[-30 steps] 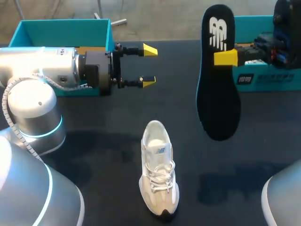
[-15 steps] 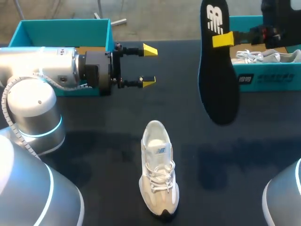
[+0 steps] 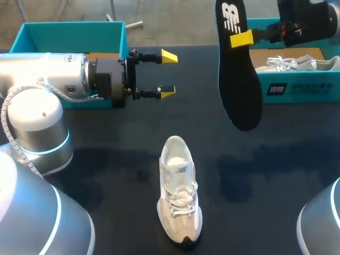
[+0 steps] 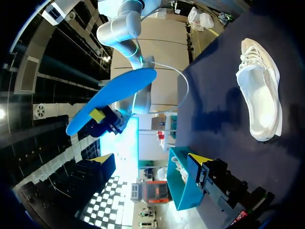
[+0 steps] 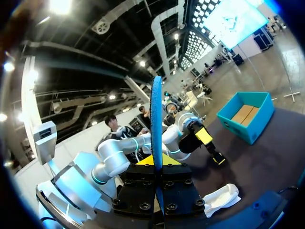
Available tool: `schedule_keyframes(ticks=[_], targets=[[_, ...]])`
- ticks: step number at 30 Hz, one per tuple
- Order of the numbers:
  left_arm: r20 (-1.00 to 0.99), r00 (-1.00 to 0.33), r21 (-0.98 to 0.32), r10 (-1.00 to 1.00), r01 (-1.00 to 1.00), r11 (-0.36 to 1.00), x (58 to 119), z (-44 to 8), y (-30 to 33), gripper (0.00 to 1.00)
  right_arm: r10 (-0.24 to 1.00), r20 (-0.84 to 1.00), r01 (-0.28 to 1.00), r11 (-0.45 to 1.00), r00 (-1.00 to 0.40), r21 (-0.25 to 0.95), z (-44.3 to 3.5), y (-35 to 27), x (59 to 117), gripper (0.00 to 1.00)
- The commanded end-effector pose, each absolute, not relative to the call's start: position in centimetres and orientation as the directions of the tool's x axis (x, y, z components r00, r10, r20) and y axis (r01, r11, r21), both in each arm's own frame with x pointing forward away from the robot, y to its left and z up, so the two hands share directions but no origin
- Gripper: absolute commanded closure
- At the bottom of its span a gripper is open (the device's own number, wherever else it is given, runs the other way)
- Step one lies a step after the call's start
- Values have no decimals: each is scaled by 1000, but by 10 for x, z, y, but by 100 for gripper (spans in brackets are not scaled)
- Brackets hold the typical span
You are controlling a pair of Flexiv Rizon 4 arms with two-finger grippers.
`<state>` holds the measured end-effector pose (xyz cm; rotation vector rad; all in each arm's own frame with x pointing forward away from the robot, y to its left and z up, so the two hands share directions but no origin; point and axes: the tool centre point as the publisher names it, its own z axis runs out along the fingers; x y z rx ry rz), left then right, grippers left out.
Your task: Take the shoe out of the shoebox, open the shoe tongue, remove and reinsert the insole, then place the shoe into the shoebox
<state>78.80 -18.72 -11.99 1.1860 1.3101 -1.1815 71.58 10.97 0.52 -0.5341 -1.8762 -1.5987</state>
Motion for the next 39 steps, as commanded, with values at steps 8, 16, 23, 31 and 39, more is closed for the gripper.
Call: schedule_keyframes(ticks=[8, 16, 23, 31, 39], targets=[[-997, -51, -48, 52, 997, 55, 788, -121, -189, 0, -49, 778, 758, 190, -627, 623, -10, 93, 750, 100], [-997, -51, -48, 52, 997, 55, 788, -121, -189, 0, -19, 885, 878, 118, -465, 464, -45, 82, 784, 100], [-997, -51, -48, 52, 997, 55, 788, -121, -189, 0, 97, 939, 943, 94, -329, 321, -73, 91, 809, 100], [-997, -51, -48, 52, 997, 55, 788, -121, -189, 0, 97, 939, 943, 94, -329, 321, -73, 91, 809, 100], [-998, -41, -39, 42, 999, 36, 789, -121, -190, 0, 77, 971, 973, 75, -226, 220, -84, 105, 824, 100]])
